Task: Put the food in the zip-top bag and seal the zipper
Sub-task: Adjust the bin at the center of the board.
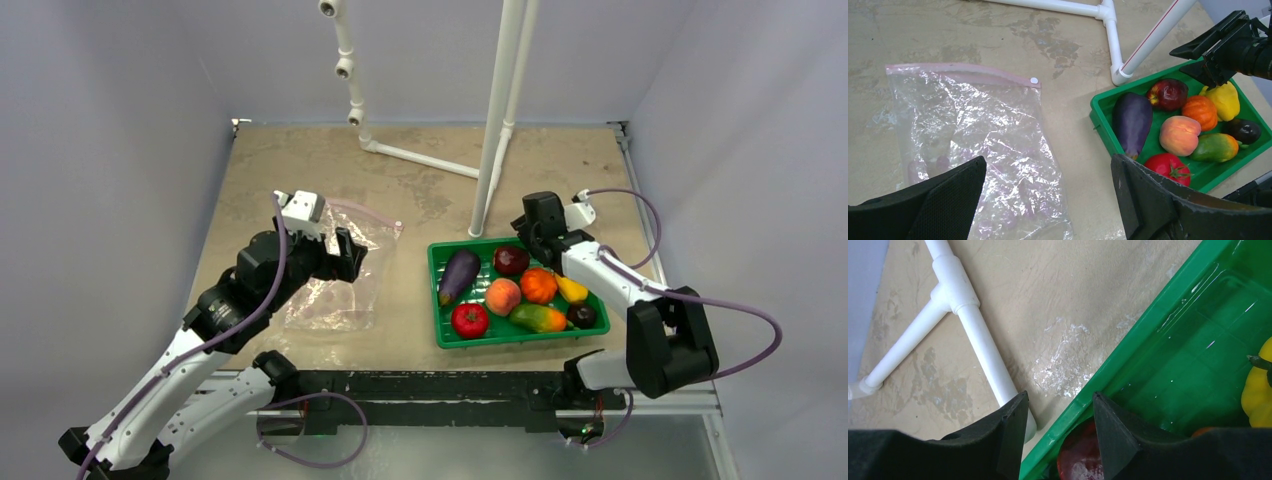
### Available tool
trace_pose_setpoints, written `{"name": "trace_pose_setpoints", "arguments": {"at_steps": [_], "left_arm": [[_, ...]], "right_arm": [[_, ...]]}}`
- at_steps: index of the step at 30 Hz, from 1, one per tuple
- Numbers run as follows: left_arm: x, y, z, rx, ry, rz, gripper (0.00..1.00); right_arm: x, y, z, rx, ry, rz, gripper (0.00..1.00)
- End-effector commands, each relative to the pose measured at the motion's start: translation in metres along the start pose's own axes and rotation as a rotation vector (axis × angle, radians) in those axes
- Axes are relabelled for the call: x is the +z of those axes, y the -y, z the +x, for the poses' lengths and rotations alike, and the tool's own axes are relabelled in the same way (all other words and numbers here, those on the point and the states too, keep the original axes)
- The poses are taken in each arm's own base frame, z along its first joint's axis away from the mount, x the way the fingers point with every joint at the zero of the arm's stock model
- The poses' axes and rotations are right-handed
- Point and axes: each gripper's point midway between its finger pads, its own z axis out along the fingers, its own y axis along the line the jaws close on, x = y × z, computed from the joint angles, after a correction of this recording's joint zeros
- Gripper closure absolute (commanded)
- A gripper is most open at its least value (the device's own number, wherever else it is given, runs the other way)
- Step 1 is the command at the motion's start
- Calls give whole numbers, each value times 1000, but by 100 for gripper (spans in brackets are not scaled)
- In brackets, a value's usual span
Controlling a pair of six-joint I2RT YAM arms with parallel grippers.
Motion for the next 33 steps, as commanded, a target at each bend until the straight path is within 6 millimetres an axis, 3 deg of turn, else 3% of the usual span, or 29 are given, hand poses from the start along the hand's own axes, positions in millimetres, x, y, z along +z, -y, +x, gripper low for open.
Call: {"name": "trace_pose_setpoints", "arguments": {"at_steps": [1,18,25,33], "left_arm": [[-1,6,-4,-4,18,33,6],[-2,9,-3,-3,17,48,6],[-1,10,-2,-1,9,51,6],[0,10,-1,1,5,51,6]], "right_arm": [[3,11,0,17,2,30,46],[24,35,32,22,-77,81,49],[26,39,34,21,-74,91,50],[28,27,24,-11,-48,80,56]]}}
